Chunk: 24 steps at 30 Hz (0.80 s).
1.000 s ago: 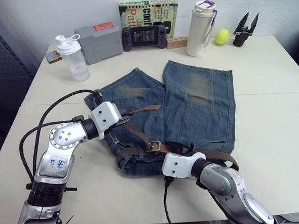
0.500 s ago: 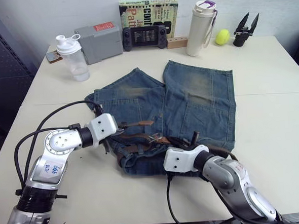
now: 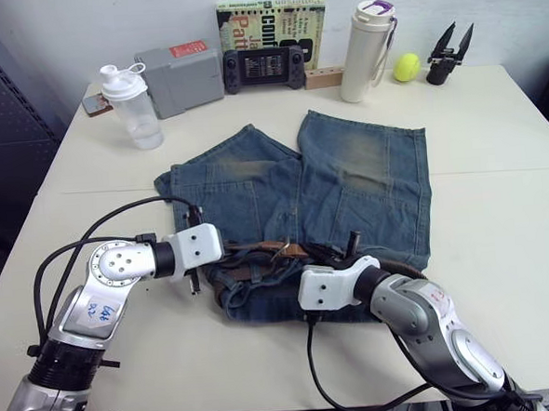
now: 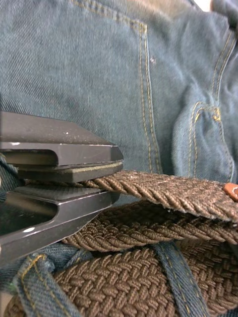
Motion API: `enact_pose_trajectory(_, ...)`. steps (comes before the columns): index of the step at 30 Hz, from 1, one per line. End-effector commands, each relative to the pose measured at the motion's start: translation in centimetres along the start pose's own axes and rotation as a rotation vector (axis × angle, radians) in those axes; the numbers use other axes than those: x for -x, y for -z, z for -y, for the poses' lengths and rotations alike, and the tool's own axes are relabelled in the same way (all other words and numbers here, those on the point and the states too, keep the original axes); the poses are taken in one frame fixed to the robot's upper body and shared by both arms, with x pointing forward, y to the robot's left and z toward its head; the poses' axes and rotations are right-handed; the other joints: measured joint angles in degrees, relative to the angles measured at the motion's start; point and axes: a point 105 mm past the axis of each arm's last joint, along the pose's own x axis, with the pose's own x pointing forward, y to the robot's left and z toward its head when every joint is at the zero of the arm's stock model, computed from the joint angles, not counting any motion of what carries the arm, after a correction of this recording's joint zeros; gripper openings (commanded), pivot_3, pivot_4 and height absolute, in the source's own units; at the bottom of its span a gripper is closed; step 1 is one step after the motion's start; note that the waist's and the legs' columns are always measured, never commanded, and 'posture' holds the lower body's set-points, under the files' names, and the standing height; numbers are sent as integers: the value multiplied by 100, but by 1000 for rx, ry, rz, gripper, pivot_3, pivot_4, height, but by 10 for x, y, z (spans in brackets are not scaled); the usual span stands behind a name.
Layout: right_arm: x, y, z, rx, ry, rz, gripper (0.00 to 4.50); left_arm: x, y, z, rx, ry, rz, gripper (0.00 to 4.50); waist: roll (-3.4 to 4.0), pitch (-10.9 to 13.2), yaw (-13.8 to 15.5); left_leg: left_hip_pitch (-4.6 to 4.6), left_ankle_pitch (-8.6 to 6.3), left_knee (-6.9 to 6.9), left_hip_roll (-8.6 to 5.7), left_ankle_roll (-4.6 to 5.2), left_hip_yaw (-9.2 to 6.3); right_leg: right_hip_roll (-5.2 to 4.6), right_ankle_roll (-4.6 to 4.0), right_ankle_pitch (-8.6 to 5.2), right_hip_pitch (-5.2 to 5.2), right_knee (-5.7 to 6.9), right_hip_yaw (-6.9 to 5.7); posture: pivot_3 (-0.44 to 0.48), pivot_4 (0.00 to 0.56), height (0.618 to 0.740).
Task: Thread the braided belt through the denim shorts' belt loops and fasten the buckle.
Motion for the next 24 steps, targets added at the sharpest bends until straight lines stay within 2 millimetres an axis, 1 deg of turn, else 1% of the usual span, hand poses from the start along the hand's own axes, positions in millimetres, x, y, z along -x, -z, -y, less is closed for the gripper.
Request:
enact_pose_trajectory(1,1,-8,10,31,40,35,68,0,-8,-5,-56,9,9,0,0,0,3,0,0,0,0,0,1,0,0,0,0,0,0,0,150,731)
enact_pose_trajectory(5,1,-7,10,23,47,32,68,1,-4,-11,-62,-4,-11,0,0,0,1,0,0,1,0,0,1,0,0,0,0,1,0,0,150,731)
enact_pose_trajectory(7,2,-7,10,19,49,32,68,2,0,-13,-95,-2,-30,0,0,0,-1,0,0,0,0,0,1,0,0,0,-1,1,0,0,150,731)
enact_pose_trajectory(9,1,-8,9,30,40,36,68,1,-1,-15,-104,-2,-27,0,0,0,-1,0,0,-2,0,0,1,0,0,0,-3,2,0,0,150,731)
enact_pose_trajectory(11,1,-8,9,27,44,36,68,-2,-8,-13,-134,13,-3,0,0,0,-2,0,0,-2,0,0,2,0,0,0,-3,2,0,0,150,731)
enact_pose_trajectory(20,1,-10,9,20,45,42,68,-10,-18,-10,-199,47,30,0,0,0,2,0,0,0,1,0,3,0,0,0,-3,4,0,0,150,731)
enact_pose_trajectory(24,0,-11,8,21,46,49,68,-17,-25,-11,-219,51,48,0,0,0,3,0,0,1,0,0,3,-1,0,0,-2,4,0,0,150,731)
